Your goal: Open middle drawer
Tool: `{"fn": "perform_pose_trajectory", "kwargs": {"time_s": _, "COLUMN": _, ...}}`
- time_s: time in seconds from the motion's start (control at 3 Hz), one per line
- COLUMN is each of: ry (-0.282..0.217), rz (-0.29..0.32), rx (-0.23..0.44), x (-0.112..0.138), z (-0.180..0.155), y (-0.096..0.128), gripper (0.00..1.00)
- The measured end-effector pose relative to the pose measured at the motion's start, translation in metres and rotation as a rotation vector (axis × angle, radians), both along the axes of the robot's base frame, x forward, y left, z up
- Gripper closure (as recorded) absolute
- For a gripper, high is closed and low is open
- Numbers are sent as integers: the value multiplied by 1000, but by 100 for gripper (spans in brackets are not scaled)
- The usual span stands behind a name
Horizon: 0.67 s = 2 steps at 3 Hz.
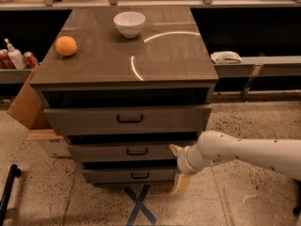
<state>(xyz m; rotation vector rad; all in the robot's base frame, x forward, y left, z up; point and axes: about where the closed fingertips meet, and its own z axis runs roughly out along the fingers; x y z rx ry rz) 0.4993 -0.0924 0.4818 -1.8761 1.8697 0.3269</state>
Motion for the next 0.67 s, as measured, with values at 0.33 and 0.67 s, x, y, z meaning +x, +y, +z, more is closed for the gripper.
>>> {"fn": "perform_pose_trajectory", "kwargs": {"time_s": 0.33, "ry": -22, "rz": -9, "rx": 3, "x": 26, "z": -20, "y": 2, "gripper": 0}}
{"fn": "perform_pose_trajectory", "kwargs": {"time_s": 0.67, "ry": -38, "rz": -19, "rx": 12, "x": 55, "z": -42, "y": 5, "gripper": 0}}
